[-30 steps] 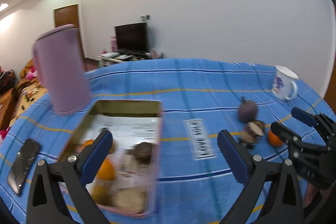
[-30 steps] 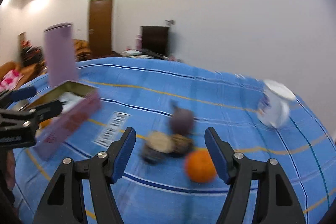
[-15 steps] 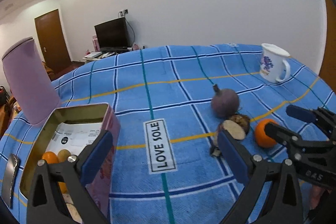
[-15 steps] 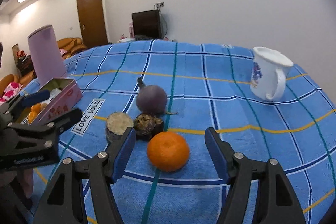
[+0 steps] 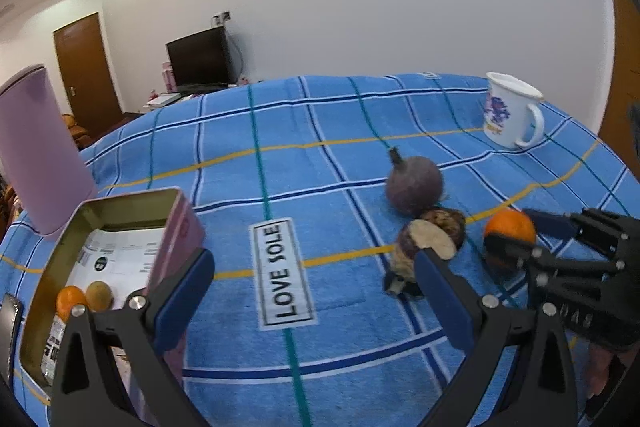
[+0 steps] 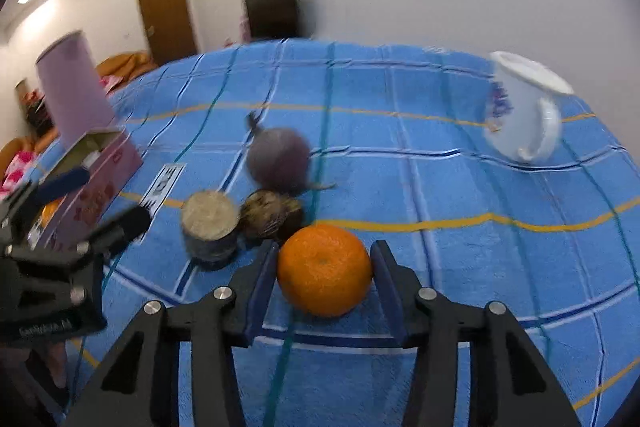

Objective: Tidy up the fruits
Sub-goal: 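Move both open grippers back to the remaining fruits, then grasp a cut taro piece with the left gripper while the right grasps an orange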

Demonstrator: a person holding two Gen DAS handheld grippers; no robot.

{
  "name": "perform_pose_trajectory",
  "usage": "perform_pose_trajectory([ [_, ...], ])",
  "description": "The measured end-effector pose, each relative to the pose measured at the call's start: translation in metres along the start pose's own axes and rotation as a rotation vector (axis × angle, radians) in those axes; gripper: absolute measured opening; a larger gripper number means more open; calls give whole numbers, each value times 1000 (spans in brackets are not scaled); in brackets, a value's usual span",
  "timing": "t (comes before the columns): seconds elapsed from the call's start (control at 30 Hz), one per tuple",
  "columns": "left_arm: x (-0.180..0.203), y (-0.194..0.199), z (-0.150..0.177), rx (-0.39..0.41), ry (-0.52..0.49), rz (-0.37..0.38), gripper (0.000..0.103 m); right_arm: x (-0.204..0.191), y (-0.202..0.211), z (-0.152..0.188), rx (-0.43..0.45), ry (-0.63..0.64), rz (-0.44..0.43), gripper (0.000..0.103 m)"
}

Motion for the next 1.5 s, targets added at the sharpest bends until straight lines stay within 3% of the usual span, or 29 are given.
perform_pose_trajectory([
  [0.17, 18, -2, -5, 9, -26, 56, 102, 21, 6, -5, 39, -96, 57, 49],
  [0.4, 38, -17, -13, -31, -70, 116, 96, 24, 9, -6, 36, -111, 74, 49],
  [0.7, 51, -43, -10, -130, -71, 228, 58, 16, 4, -5, 20, -68, 44, 49],
  [0.73, 52, -43, -10, -125, -67, 248, 43, 14, 4, -5, 23, -60, 43, 49],
  [1.07, 46, -35, -12, -78, -26, 249, 42, -5, 8, -3, 45, 36, 20, 49],
  [1.5, 35, -23, -13, -14, 7, 217, 42, -9, 17, -2, 78, 47, -22, 49],
])
Point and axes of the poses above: each gripper's, at about its wrist camera, not at the fingertips, and y roughly against the way its jaws point, x to its right, z to its underside, the point moved 5 cm from there along -y, roughly the way its jaws point, and after that the axes turned 14 degrees about -y, right-handed, at the moved point
